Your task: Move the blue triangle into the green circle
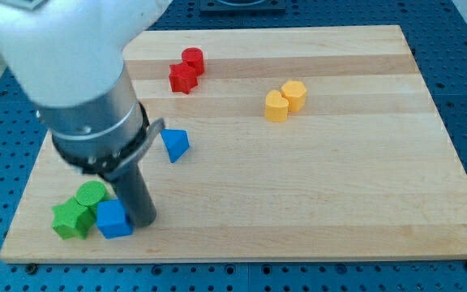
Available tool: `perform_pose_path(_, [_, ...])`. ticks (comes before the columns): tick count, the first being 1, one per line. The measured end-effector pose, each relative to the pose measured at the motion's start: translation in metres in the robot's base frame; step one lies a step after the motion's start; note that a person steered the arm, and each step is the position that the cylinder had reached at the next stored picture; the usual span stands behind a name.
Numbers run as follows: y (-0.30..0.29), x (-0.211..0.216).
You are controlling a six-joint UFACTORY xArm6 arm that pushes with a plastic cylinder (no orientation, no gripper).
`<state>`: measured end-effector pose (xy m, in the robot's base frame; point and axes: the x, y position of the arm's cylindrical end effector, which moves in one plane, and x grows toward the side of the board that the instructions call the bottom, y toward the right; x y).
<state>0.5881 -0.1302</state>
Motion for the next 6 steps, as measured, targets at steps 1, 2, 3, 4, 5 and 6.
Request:
perform_pose_path(1, [0.0, 0.023])
perform_pose_path(2, [0.009, 0.023])
perform_pose_path(3, [0.053, -0.005])
perform_pose_path(4, [0.094, -0.079])
perform_pose_path(5, [0.094, -0.098])
perform_pose_path(6, [0.094, -0.123])
